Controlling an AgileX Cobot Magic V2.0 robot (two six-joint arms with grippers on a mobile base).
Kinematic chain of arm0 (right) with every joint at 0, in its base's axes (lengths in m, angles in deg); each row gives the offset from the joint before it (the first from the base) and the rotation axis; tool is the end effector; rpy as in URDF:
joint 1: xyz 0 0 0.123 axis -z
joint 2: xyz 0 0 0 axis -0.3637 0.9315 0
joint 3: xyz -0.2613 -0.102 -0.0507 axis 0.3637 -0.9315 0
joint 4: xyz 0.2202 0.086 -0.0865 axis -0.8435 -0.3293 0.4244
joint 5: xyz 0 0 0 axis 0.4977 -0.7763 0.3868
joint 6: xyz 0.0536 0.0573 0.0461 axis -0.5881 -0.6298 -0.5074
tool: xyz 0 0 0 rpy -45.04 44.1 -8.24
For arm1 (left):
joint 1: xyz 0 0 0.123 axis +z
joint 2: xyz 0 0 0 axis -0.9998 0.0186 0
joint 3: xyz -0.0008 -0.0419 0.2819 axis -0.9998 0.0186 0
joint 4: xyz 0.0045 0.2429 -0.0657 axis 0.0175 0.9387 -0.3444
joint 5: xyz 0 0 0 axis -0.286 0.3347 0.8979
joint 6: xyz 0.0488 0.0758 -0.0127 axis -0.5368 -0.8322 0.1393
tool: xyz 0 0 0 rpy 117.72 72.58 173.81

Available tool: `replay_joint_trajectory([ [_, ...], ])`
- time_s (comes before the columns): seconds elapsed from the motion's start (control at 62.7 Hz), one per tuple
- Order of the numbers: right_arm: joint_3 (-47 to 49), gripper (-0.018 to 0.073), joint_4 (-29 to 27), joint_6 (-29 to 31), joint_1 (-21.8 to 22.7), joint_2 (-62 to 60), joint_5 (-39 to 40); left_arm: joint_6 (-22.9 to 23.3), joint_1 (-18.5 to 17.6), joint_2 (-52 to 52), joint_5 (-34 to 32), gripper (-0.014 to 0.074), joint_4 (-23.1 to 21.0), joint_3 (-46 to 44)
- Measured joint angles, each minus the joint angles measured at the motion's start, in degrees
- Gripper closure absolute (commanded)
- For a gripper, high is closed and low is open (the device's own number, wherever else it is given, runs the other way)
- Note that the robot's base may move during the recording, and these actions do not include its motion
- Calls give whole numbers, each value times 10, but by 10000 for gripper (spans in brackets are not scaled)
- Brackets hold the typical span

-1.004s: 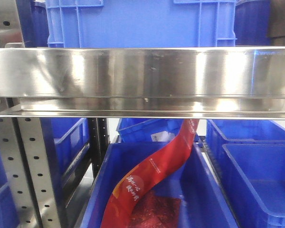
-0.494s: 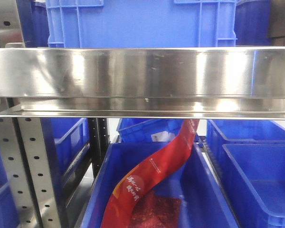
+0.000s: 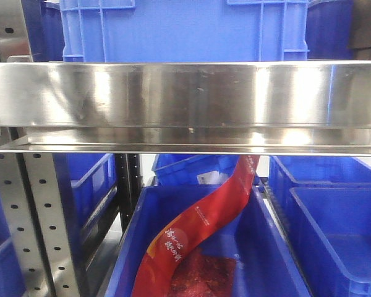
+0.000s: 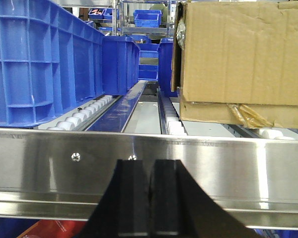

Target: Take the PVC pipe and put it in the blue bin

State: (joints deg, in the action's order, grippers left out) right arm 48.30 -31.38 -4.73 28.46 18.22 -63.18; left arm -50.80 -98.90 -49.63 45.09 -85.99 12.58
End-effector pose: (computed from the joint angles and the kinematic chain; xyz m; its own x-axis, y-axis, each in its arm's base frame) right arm 0.0562 -0.0066 0.2102 0.0476 0.0178 -0.9987 0.1187 0.9927 0.0234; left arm 0.0802 -0.0184 0.3757 0.0430 -0.2086 -0.9771 0.2320 0.9533 -0.1933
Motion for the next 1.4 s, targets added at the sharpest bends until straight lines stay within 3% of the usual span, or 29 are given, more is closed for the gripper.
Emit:
replay_joint_trajectory([
  [0.558,0,727,0,0,0,0,0,0,3,-1,-14,707,2,21],
  [0.829,0,727,0,0,0,0,0,0,48,-66,-20,707,77,150],
  [0.972,0,727,0,0,0,0,0,0,71,-128,-37,707,83,237],
  [1.148,0,727,0,0,0,0,0,0,73,-198,-94,707,85,335],
  [1.403,0,727,0,0,0,0,1,0,73,-237,-82,707,85,361],
])
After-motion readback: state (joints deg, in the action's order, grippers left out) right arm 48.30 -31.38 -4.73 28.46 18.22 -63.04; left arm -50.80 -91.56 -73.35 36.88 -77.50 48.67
